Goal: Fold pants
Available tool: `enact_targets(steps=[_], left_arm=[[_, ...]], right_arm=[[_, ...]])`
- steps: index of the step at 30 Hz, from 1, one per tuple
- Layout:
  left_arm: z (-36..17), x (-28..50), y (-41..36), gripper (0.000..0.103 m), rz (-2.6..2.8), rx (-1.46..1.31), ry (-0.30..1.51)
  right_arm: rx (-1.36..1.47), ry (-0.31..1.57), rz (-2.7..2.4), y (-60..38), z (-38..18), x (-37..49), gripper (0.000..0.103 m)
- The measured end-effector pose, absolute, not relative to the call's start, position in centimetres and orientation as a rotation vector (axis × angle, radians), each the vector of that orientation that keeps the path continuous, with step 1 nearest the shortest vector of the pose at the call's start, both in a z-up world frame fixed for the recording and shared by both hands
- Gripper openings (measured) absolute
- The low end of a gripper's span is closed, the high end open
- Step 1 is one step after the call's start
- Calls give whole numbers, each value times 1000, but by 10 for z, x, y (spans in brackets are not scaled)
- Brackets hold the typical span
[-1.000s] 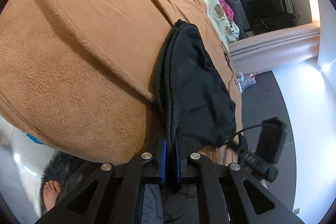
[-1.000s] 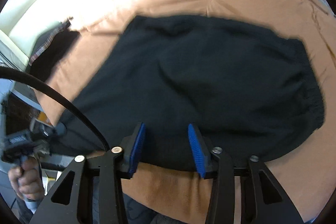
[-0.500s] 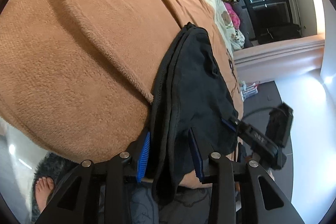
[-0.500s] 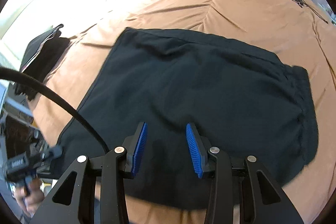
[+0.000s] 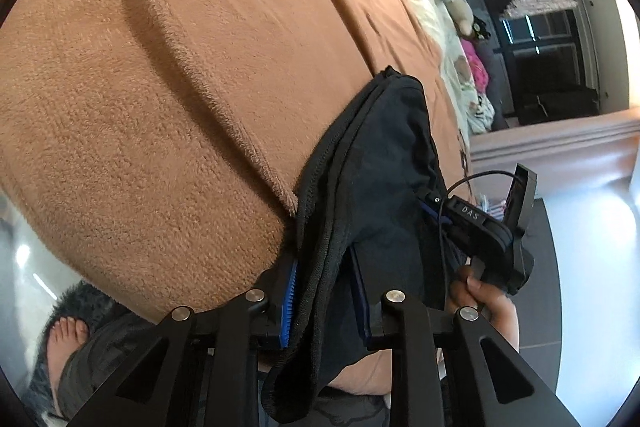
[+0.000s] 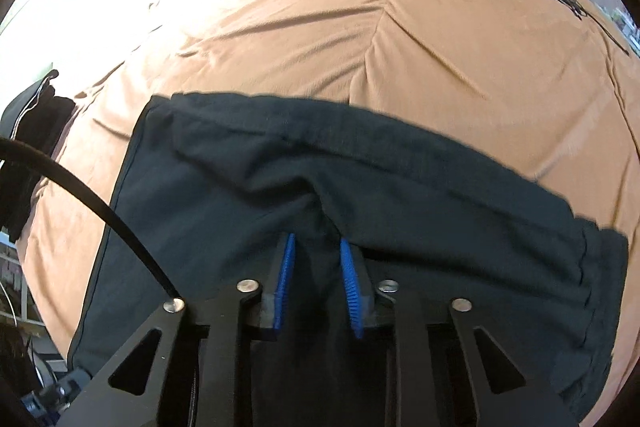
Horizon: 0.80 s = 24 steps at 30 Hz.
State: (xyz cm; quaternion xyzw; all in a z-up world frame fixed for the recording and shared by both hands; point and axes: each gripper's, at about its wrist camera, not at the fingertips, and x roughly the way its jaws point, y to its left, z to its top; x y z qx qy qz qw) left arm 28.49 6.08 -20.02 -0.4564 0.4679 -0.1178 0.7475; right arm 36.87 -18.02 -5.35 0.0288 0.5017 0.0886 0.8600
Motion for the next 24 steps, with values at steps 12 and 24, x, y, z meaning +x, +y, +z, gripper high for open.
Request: enact_targets(steps=[12, 24], left_arm=[[-195, 289, 54, 26, -239, -979, 1029], [-197, 286, 51, 10, -260, -954, 1000]], right_arm=[[85, 1061, 180, -183, -69, 439, 3], [84, 1051, 160, -180, -66, 467, 0]])
